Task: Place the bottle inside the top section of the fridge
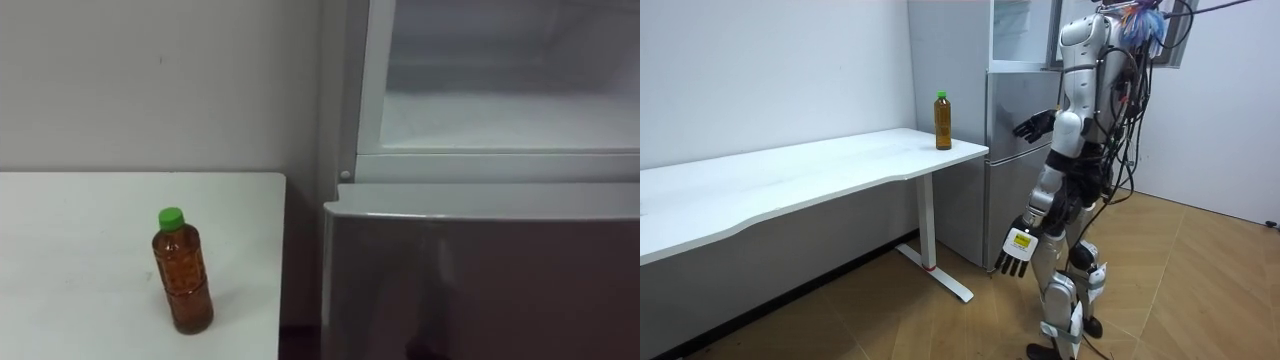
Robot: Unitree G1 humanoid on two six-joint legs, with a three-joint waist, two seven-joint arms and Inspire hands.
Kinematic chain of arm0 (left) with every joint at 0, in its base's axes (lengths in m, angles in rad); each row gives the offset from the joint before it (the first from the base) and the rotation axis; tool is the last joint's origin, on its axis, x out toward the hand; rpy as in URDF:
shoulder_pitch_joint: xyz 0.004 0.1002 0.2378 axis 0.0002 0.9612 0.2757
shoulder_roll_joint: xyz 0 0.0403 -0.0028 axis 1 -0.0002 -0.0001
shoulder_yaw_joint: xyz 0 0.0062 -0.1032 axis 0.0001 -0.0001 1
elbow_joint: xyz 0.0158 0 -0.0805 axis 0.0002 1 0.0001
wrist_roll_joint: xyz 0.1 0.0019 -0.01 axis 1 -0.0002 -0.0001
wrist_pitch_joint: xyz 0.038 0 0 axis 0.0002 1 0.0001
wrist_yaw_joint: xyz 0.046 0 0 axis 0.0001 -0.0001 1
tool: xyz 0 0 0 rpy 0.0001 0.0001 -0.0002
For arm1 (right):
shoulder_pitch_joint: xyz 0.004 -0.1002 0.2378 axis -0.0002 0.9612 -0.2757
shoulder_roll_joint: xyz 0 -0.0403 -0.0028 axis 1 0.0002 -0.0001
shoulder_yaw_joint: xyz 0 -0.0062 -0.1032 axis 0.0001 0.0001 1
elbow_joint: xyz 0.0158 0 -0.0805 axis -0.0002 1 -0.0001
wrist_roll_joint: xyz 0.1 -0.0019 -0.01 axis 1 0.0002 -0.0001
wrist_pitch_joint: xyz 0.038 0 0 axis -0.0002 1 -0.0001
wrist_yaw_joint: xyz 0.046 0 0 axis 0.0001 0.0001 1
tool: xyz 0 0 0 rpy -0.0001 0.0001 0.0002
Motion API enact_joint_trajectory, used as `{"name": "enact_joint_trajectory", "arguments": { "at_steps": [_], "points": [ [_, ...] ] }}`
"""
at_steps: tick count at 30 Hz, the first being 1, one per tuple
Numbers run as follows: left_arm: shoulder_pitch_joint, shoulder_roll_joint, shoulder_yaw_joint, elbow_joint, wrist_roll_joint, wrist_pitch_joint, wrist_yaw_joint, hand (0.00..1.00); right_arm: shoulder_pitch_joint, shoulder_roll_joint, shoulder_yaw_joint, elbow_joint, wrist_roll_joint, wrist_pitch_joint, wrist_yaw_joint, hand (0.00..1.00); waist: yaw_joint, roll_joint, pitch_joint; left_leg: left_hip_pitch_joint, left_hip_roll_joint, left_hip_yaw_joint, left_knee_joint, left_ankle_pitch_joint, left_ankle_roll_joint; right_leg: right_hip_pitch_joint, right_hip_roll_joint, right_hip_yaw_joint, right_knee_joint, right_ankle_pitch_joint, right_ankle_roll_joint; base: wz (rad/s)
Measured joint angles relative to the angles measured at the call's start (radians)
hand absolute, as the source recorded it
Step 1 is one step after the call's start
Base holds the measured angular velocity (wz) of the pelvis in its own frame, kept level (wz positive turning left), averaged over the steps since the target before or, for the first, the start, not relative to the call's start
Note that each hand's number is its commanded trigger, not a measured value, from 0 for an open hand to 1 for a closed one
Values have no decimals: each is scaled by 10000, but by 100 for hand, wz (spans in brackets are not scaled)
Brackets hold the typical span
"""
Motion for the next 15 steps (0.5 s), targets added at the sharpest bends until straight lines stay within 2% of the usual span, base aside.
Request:
{"name": "enact_joint_trajectory", "arguments": {
  "at_steps": [6,15],
  "points": [
    [0,46,-32,26,-13,-68,-52,0,-255,-176,-90,-1204,68,7,754,0,-6,-34,-6,-98,32,13,11,1,-3,-110,31,-35,0,38,-51,-4],
    [11,125,-40,14,7,-152,-165,0,-653,-176,-581,-1261,902,9,1643,0,15,-163,-17,-121,44,-6,39,8,-14,-123,39,-37,-2,39,-53,0]
  ]
}}
